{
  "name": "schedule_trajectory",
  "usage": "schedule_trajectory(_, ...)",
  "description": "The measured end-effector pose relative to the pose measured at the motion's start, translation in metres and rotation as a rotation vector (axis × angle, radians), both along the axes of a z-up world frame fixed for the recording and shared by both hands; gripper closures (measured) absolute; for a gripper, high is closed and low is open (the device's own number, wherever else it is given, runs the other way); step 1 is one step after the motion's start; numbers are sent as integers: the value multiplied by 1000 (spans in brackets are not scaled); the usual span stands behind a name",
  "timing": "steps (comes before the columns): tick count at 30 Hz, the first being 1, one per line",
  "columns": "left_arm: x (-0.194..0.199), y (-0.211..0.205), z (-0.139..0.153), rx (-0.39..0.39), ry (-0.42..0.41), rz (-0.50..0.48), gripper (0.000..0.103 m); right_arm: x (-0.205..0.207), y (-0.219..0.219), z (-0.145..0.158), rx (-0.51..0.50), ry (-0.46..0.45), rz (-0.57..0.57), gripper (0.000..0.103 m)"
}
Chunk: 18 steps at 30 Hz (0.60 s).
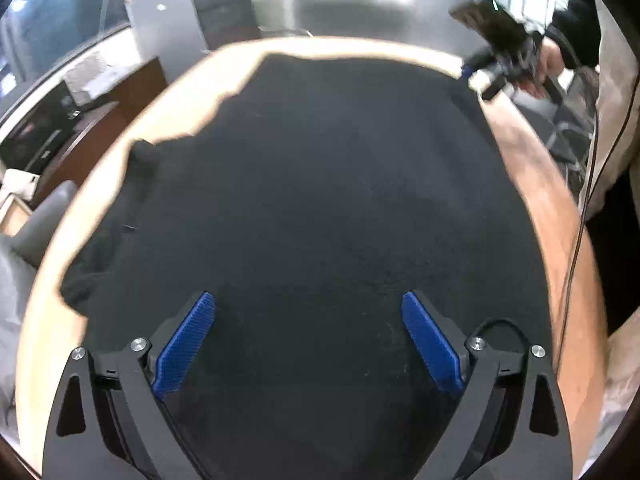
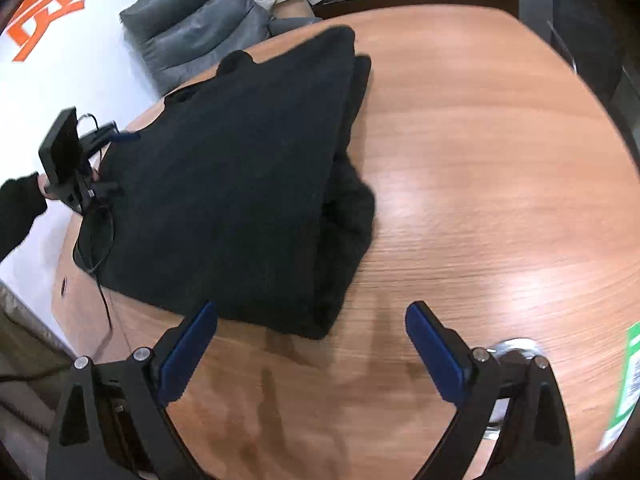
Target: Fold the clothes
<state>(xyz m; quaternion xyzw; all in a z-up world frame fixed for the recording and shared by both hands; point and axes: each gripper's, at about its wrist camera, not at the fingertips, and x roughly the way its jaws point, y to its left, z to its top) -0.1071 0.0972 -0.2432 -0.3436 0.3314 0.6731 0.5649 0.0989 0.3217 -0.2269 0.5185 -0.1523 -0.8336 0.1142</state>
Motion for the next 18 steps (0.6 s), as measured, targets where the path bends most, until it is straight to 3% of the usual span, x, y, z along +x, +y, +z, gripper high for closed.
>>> schedule_trajectory(2,-2,2,-4,4,-7,26,0,9,6,-2,-38,-17,-85,8)
schedule_trajectory(5,1,5,-4,-9,5,32,0,1,-4,-4,-37,6,-70,16)
schedule_trajectory(6,4,8,-4,-16,15,32,0,-2,-7,-4,-37,14,-64,25)
schedule_trajectory(7,4,9,-5,-17,10,41,0,-4,-10,-5,-36,21,-59,49)
schedule_trajectory(8,4,11,-6,-19,3,52,0,-7,-13,-5,-36,29,-54,63)
schedule_trajectory(9,4,12,-7,-20,-4,62,0,-9,-15,-6,-40,35,-54,68)
schedule_trajectory(13,16,31,-11,-9,-10,141,0,-12,4,10,-120,83,-130,77)
schedule_trajectory(15,22,48,-13,4,-22,183,0,-12,20,39,-158,158,-141,78)
schedule_trajectory(18,29,91,-15,27,-48,222,0,-21,30,100,-120,278,-46,79)
